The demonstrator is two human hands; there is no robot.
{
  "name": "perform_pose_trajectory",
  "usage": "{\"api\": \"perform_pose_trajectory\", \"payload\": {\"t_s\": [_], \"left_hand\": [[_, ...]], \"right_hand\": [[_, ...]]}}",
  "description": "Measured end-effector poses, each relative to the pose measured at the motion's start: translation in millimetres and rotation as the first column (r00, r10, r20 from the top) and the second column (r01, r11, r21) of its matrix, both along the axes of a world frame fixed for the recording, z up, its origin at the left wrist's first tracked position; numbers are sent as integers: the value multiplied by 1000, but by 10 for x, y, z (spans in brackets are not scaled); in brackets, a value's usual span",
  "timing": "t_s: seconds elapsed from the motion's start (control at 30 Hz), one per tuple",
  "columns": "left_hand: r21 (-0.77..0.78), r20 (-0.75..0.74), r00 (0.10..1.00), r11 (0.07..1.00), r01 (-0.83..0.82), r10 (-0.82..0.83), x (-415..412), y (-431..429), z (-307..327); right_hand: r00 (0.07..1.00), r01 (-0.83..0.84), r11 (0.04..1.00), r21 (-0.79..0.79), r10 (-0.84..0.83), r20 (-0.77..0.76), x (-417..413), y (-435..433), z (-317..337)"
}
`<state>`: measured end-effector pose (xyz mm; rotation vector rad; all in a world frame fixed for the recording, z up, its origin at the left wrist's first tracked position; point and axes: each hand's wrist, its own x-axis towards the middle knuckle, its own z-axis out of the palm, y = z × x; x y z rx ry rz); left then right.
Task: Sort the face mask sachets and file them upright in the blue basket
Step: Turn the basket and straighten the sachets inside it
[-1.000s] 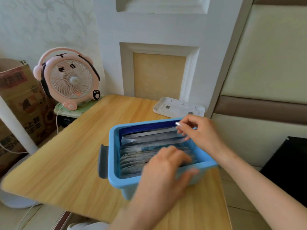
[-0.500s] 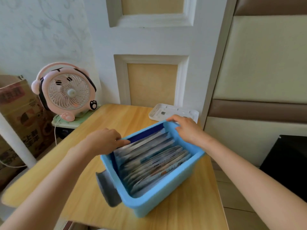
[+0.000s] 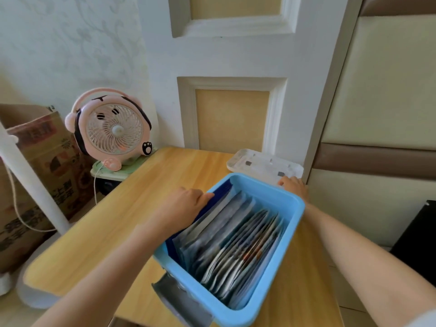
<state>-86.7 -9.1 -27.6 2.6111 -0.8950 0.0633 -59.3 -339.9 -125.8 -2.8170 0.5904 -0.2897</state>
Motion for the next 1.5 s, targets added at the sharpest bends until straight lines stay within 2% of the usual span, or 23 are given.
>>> {"api": "perform_pose_trajectory", "payload": {"t_s": [0.03,0.13,0.2,0.27,0.33,0.4,0.43,0.5,0.53,0.6,0.63,0.67,0.77,0.8,0.83,0.9,0.97,1.0,1.03,1.1,1.23,1.37,1.5], "left_hand": [[3,8,1000,1000,15,-15,13,-2,1],[35,9,992,991,129,-129,49,-66,45],[70,-17,966,964,257,-256,81,-138,86],[93,15,922,919,383,-386,90,-219,108],[95,111,873,879,467,-476,83,-282,116],[79,236,821,852,518,-520,77,-285,117],[52,293,802,847,530,-520,72,-278,113],[-119,401,829,875,468,-389,76,-252,133],[-279,359,894,883,378,-269,82,-220,153],[-648,-42,994,760,47,-98,128,-114,208],[-761,-281,948,636,-126,-149,123,-41,254],[-794,-435,873,551,-257,-219,108,66,274],[-756,-605,737,509,-412,-301,-248,312,306],[-709,-653,713,538,-456,-257,-434,336,293],[-674,-641,748,593,-441,-173,-585,362,268],[-608,-453,887,697,-381,89,-796,387,196],[-551,-150,946,770,-322,288,-832,429,96],[-546,-77,946,781,-304,315,-795,441,51],[-547,-99,946,777,-311,309,-762,431,29],[-562,-280,928,742,-365,244,-695,382,47],[-476,-400,893,786,-394,205,-517,327,91],[-484,-458,878,789,-378,140,-487,319,107],[-426,-498,849,803,-417,177,-631,418,124]], "right_hand": [[998,-7,998,-64,11,66,-21,9,-6],[981,-155,960,-235,178,78,-151,49,127],[928,-198,912,-358,293,232,-243,65,309],[825,-121,900,-418,326,461,-379,121,586],[731,-71,955,-289,247,636,-536,154,947],[647,-202,978,53,93,757,-709,177,1301],[584,-322,919,230,2,812,-808,213,1474],[464,-569,683,458,-193,865,-998,268,1739],[487,-646,528,551,-272,830,-1075,284,1809],[715,-606,248,756,-247,654,-1230,361,1901],[832,-505,182,844,-158,532,-1309,411,1905],[912,-391,175,903,-56,406,-1371,460,1871],[962,-239,309,920,206,180,-1431,630,1623],[957,-240,367,899,247,155,-1411,673,1519],[952,-259,424,868,265,154,-1388,714,1424],[938,-338,544,768,265,225,-1350,785,1302],[899,-438,633,639,288,330,-1340,849,1237],[880,-471,652,594,298,370,-1340,883,1204],[867,-490,655,576,296,400,-1347,918,1174],[868,-478,667,571,257,425,-1321,953,1106],[901,-388,802,454,226,371,-1225,912,954],[942,-333,691,641,219,254,-1270,939,956],[950,-295,748,595,163,266,-1410,961,939]]}}
